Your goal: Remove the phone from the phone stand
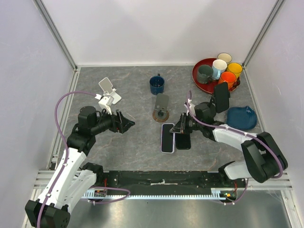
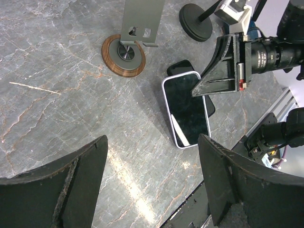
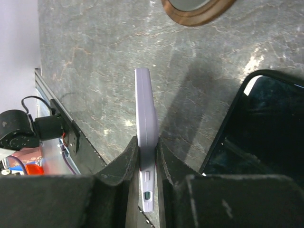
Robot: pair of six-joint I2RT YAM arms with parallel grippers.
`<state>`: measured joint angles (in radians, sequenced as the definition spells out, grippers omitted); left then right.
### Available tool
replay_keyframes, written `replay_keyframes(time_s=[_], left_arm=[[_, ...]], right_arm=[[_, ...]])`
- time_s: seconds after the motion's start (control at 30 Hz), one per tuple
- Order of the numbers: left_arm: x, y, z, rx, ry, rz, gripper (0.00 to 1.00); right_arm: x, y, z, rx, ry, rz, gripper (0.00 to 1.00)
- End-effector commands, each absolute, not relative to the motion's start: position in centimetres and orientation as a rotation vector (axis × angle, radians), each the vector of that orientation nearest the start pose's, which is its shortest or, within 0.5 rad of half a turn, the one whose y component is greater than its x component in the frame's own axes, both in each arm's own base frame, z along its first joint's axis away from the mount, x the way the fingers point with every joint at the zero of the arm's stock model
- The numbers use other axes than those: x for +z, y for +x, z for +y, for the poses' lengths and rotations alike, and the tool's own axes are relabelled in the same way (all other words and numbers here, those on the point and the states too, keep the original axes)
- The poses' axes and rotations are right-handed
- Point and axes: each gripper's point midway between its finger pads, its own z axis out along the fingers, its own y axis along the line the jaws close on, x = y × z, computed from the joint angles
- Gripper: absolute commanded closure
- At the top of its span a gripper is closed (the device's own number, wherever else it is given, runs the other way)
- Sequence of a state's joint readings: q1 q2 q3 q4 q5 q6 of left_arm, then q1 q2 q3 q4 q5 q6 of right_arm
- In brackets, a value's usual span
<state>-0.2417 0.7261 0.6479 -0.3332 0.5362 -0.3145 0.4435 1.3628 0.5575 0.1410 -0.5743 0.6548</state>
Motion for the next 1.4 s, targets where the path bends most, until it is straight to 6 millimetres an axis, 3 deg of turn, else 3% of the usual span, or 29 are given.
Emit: replay_keyframes(time_s=[0.0,0.37,0.53,0.6,0.77,1.17,1.37], left_arm=[[21.2,22.6,-16.1,-0.898,0.318,1.965,0.17],[21.1,22.5,-16.2,-0.904,0.321,1.972,0.17],[21.0,22.6,-16.2,-0.905,0.320,1.975,0.17],[21.0,22.5,-16.2,-0.907,0.321,1.975,0.17],[21.0,22.5,-16.3,-0.911,0.323,1.978,0.17],[21.0,22.6,-16.3,-0.911,0.324,1.976,0.17],[21.0,22.5,-16.2,-0.909,0.321,1.979,0.17]], right_arm=[[8.8,25.5,25.2,1.213,-0.121,2.341,1.00],[6.5,26.6,25.1,1.130,-0.161,2.415,1.00],[5.4,27.0,24.9,1.087,-0.151,2.446,0.89],[5.1,27.0,24.8,1.072,-0.143,2.454,0.89],[4.9,27.3,24.3,1.047,-0.075,2.432,1.00],[5.0,28.2,25.3,1.170,0.129,2.338,1.00],[4.5,28.0,25.3,1.150,0.168,2.334,1.00]])
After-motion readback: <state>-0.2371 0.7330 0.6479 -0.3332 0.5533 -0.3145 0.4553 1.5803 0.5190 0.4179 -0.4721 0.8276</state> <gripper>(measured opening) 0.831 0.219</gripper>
